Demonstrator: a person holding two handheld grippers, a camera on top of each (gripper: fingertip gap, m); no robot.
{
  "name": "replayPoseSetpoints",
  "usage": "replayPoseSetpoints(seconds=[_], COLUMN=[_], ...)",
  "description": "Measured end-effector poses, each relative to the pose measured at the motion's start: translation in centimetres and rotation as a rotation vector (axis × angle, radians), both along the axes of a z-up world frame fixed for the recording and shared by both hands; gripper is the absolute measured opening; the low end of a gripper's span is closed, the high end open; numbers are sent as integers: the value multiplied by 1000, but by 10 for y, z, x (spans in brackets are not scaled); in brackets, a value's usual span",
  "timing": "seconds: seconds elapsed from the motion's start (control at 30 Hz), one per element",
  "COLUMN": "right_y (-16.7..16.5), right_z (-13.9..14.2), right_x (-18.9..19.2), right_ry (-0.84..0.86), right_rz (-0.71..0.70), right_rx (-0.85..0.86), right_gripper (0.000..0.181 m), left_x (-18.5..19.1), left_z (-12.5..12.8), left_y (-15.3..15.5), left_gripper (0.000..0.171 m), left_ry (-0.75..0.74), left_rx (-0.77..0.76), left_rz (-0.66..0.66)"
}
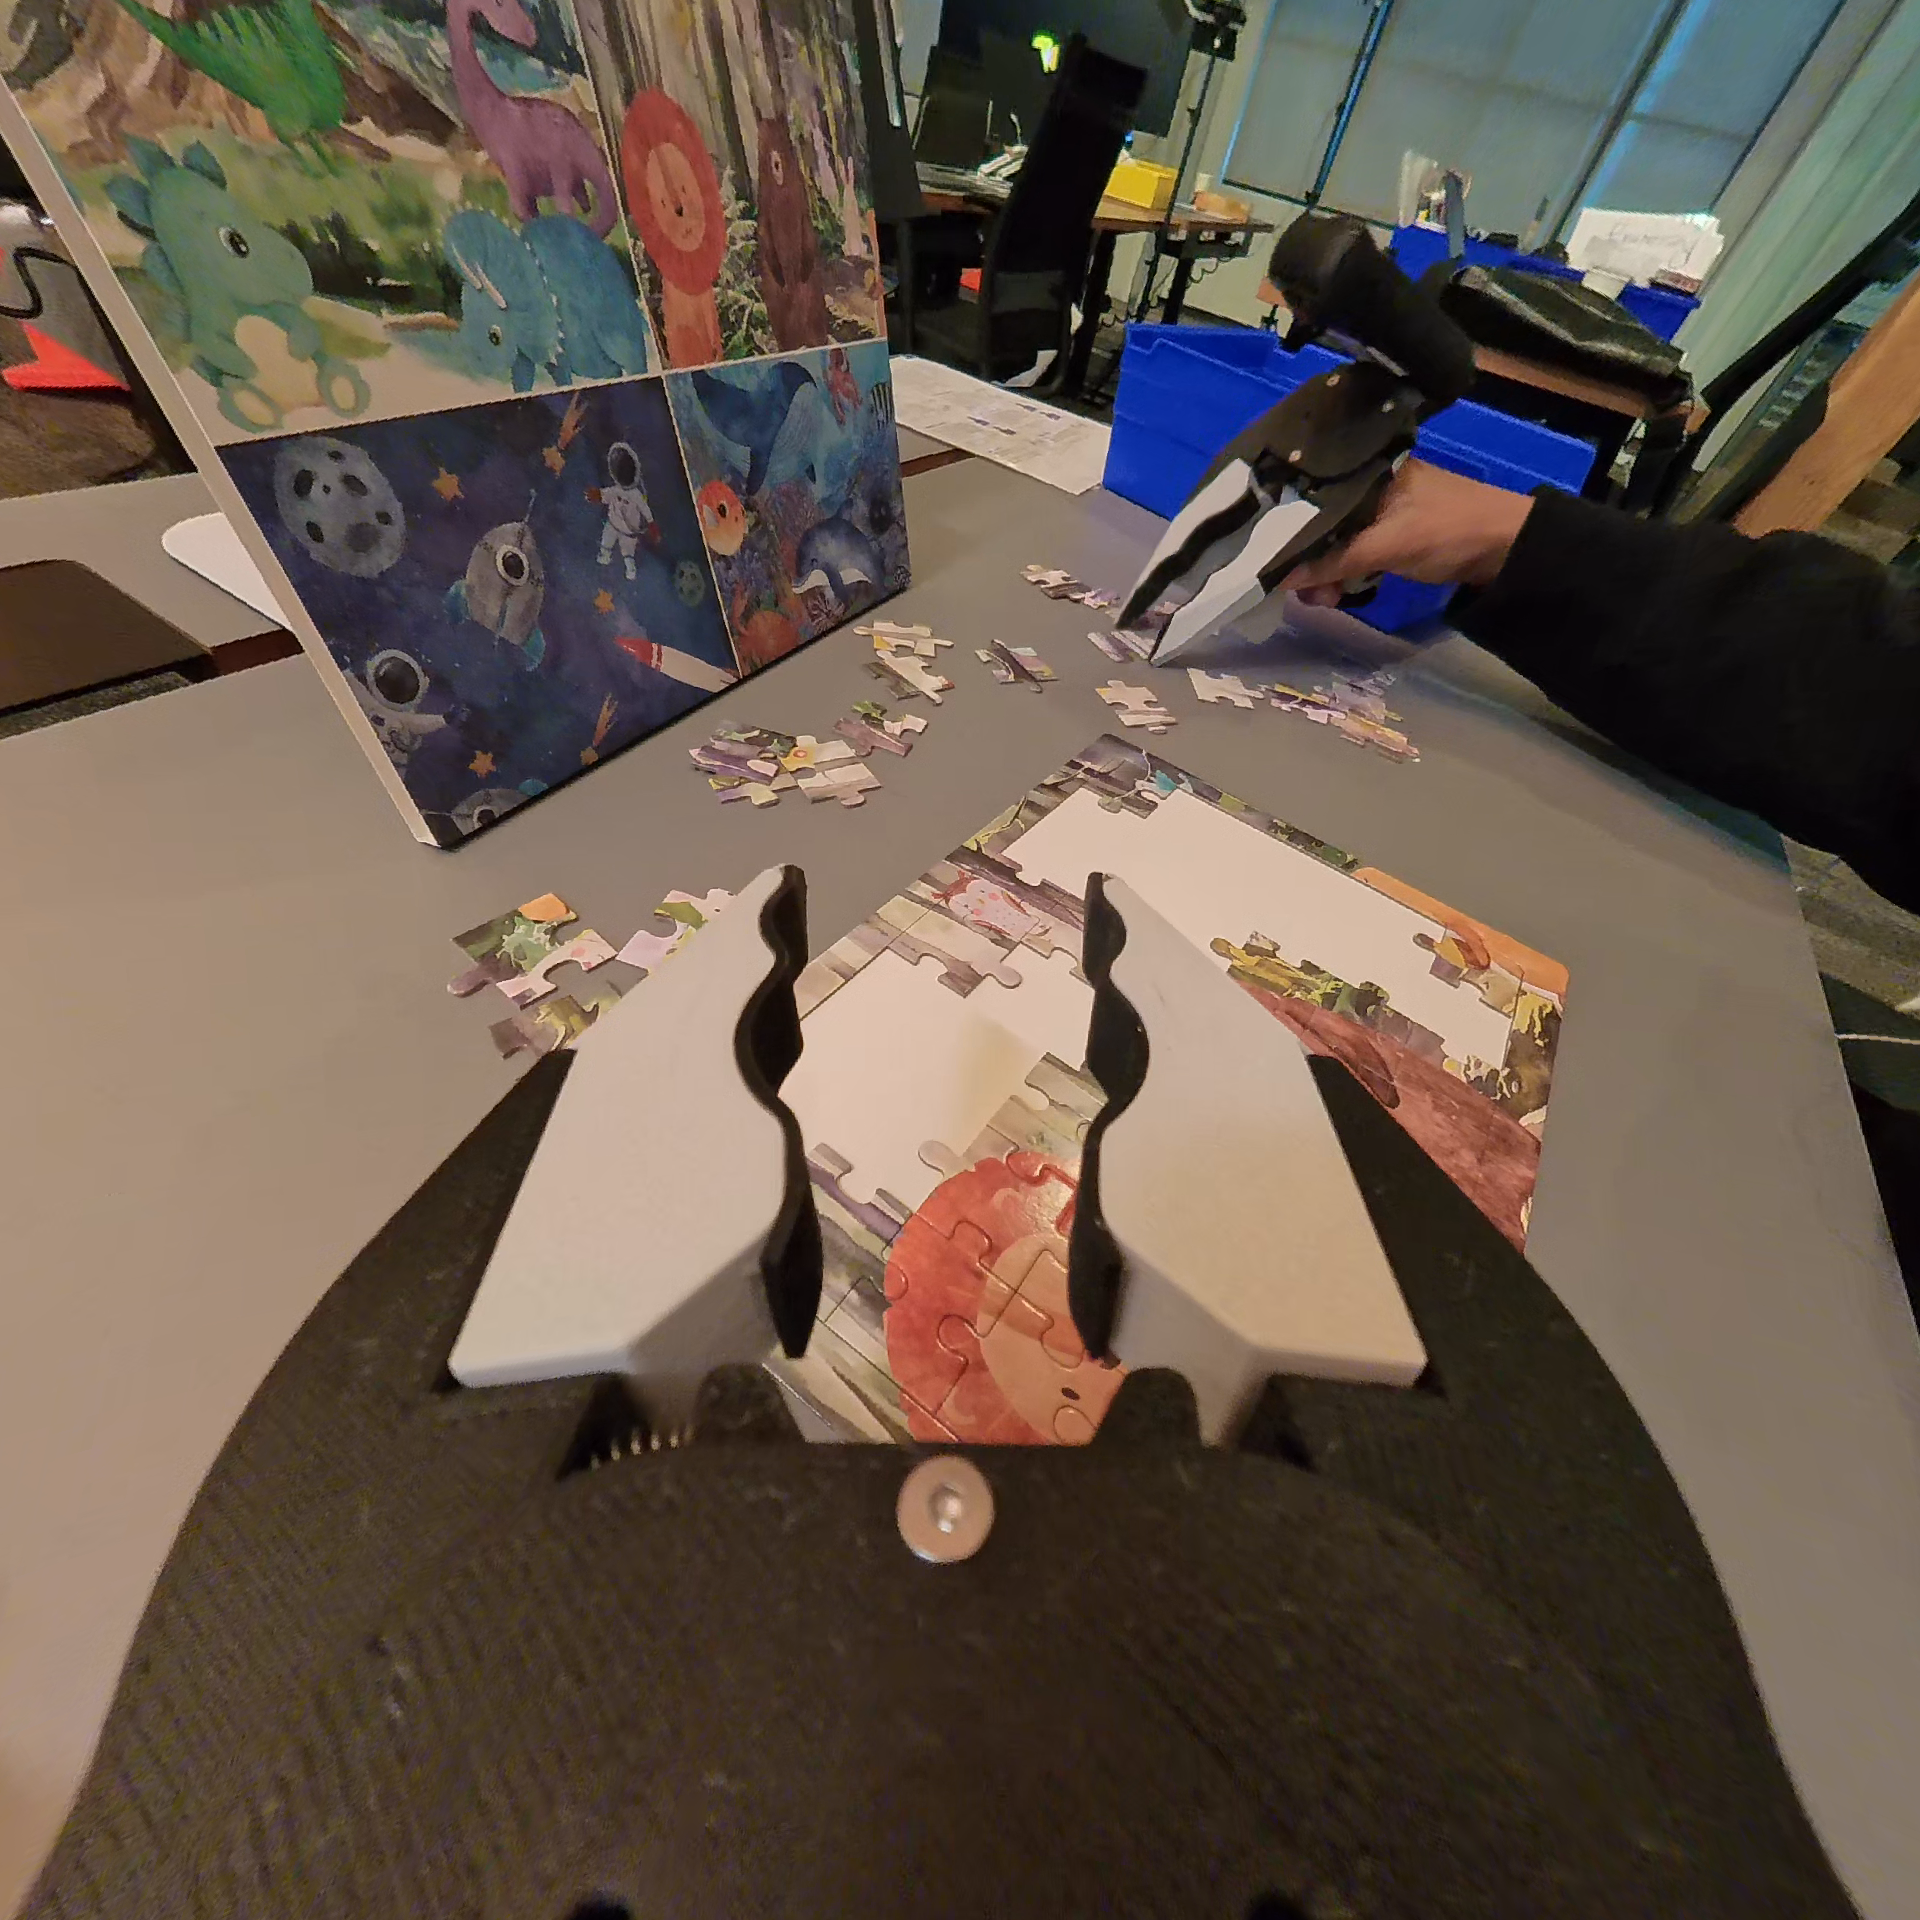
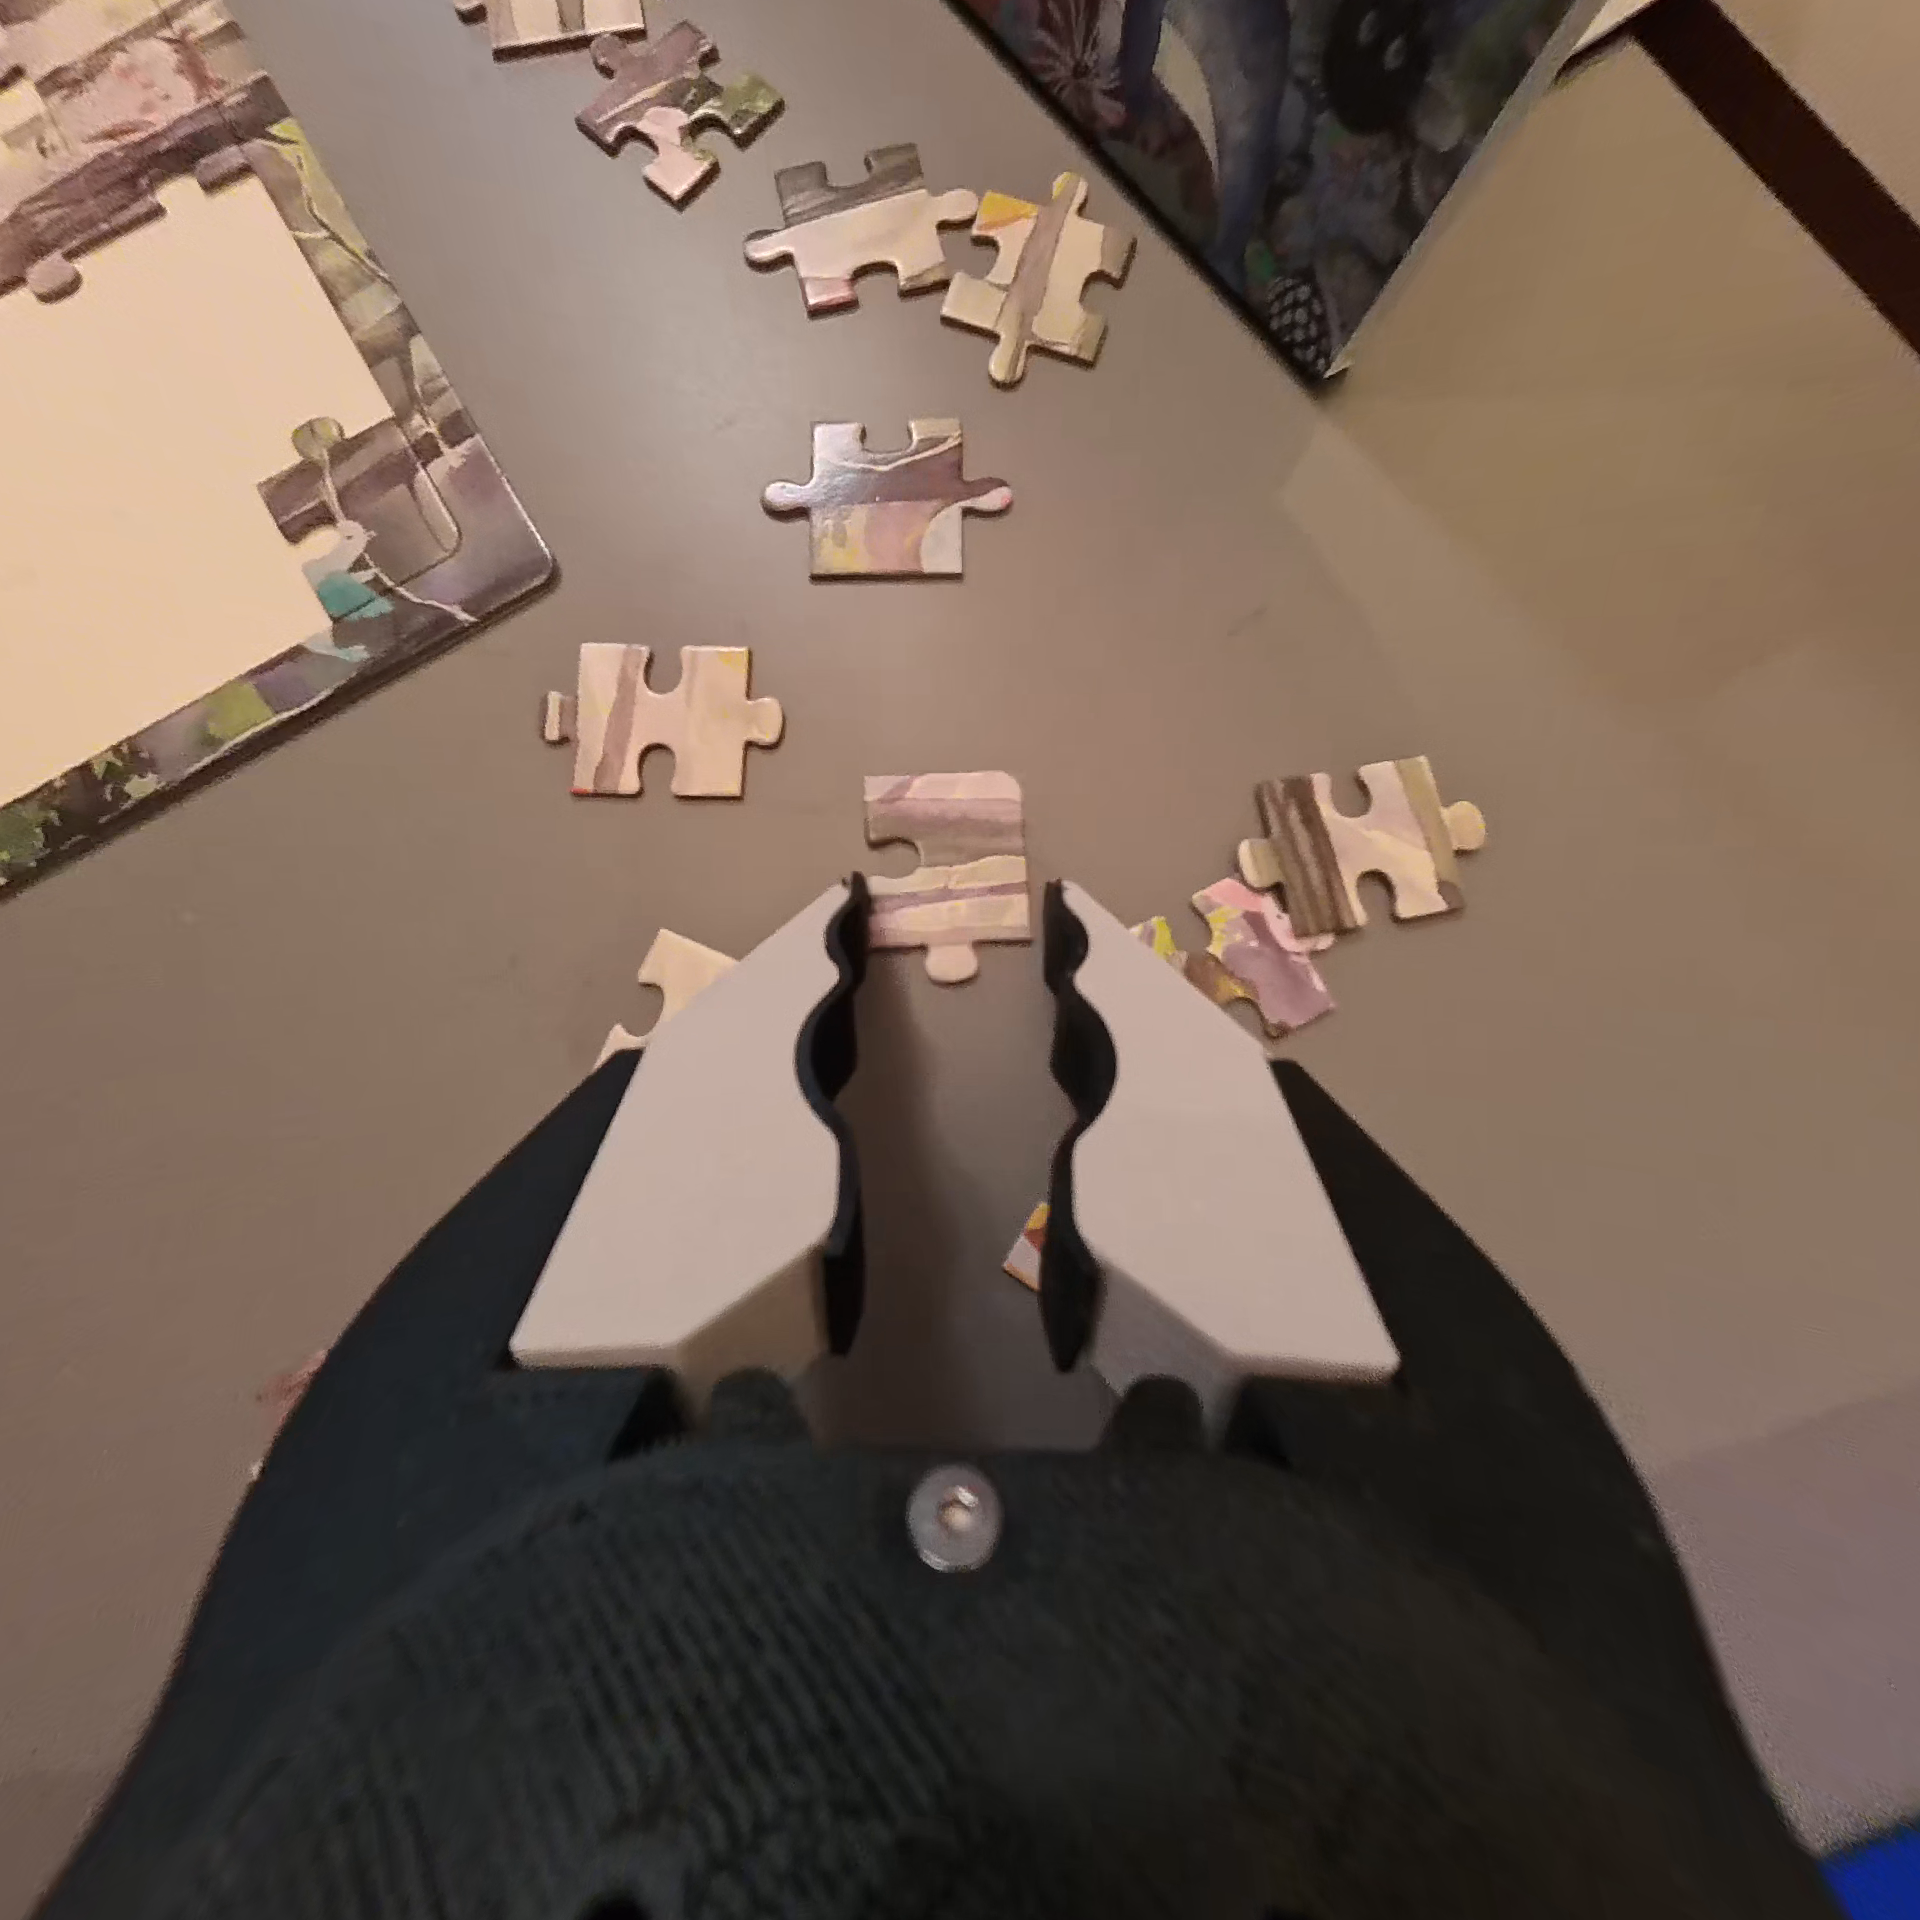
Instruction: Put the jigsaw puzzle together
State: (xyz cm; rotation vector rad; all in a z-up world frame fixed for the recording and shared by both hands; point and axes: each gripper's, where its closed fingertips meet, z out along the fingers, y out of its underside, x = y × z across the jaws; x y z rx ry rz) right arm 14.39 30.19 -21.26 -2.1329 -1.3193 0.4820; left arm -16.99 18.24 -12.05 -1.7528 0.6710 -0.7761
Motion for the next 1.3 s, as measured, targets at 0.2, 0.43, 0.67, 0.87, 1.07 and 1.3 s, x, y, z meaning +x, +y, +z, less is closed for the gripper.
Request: replayPoseSetpoints(seconds=[0.2,0.43,0.67,0.87,1.07,1.3], right_y=[-1,-3,8,13,17,15], right_z=[0,10,9,-2,-5,-4], right_x=[0,-7,-2,5,4,1], right_ry=[-6,45,-10,-140,-384,-424], right_rz=[3,26,-33,-93,-71,-67], right_rx=[0,55,71,-77,-210,-180], right_gripper=[28,0,32,38,36,26], left_x=[0,0,0,0,2,-2], left_z=[0,0,0,-1,-2,10], left_y=[0,0,0,1,-1,-3], left_gripper=[52,52,52,52,52,52], left_ry=[-1,-3,-5,-3,7,-7], left_rx=[1,1,-3,-7,-5,32], left_rz=[1,1,-1,0,-6,3])
